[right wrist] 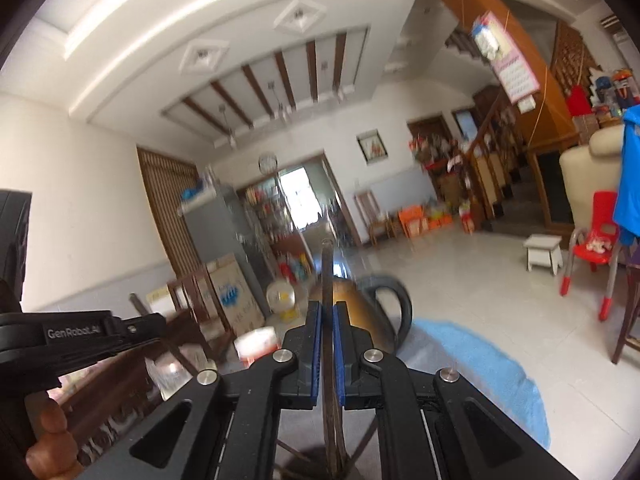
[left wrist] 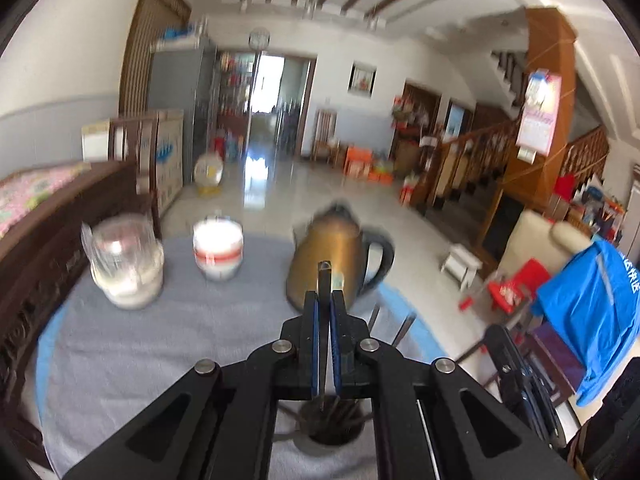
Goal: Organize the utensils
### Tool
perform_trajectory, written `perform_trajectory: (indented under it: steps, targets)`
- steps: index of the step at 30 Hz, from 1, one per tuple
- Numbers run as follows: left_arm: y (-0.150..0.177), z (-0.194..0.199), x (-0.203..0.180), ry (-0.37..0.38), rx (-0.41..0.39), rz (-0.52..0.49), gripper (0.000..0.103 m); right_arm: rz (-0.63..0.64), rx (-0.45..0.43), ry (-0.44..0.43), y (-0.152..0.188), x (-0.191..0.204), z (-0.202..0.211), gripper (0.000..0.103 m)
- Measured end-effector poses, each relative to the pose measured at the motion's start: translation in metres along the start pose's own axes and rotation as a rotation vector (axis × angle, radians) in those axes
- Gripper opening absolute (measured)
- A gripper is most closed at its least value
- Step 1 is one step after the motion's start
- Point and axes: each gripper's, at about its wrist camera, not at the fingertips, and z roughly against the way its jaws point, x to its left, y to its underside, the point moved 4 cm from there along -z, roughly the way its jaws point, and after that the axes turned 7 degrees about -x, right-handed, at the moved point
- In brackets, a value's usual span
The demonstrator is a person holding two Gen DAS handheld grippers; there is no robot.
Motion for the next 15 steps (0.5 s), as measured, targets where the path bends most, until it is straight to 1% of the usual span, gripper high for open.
perform_trajectory:
  steps: [2, 4, 5, 7, 8, 9, 10, 11, 12, 14, 15]
  targets:
    - [0.011, -0.012, 0.004, 0.0, 0.054, 0.011, 0.006, 0.0, 0.058, -0.014, 0.013, -0.001, -0.006, 0.007]
    - [0.022, -0.022, 0.008, -0.02, 0.11, 0.004, 0.006, 0.01, 0.103, -0.017, 0.022, -0.003, -0.01, 0.007]
    - [0.026, -0.022, 0.007, -0.013, 0.125, -0.006, 0.006, 0.001, 0.133, -0.024, 0.028, -0.005, -0.011, 0.007]
    - [0.029, -0.016, 0.004, -0.014, 0.123, -0.043, 0.006, -0.04, 0.157, -0.042, 0.033, -0.012, -0.007, 0.009]
    - [0.029, -0.009, 0.003, -0.027, 0.105, -0.07, 0.014, -0.061, 0.168, -0.042, 0.036, -0.017, -0.002, 0.009]
    - [0.028, -0.002, 0.002, -0.03, 0.086, -0.086, 0.029, -0.077, 0.179, -0.04, 0.037, -0.024, 0.001, 0.009]
    - [0.027, 0.006, 0.002, -0.032, 0.066, -0.1, 0.039, -0.101, 0.196, -0.038, 0.038, -0.028, 0.005, 0.009]
    - [0.024, 0.02, 0.003, -0.039, 0.035, -0.115, 0.057, -0.119, 0.205, -0.038, 0.039, -0.032, 0.009, 0.009]
    - [0.022, 0.03, 0.004, -0.042, 0.011, -0.12, 0.062, -0.135, 0.21, -0.039, 0.039, -0.036, 0.012, 0.011]
    - [0.018, 0.054, 0.007, -0.05, -0.042, -0.145, 0.063, -0.163, 0.209, -0.036, 0.038, -0.041, 0.023, 0.014]
    - [0.017, 0.062, 0.009, -0.06, -0.056, -0.162, 0.068, -0.172, 0.206, -0.034, 0.038, -0.044, 0.03, 0.017]
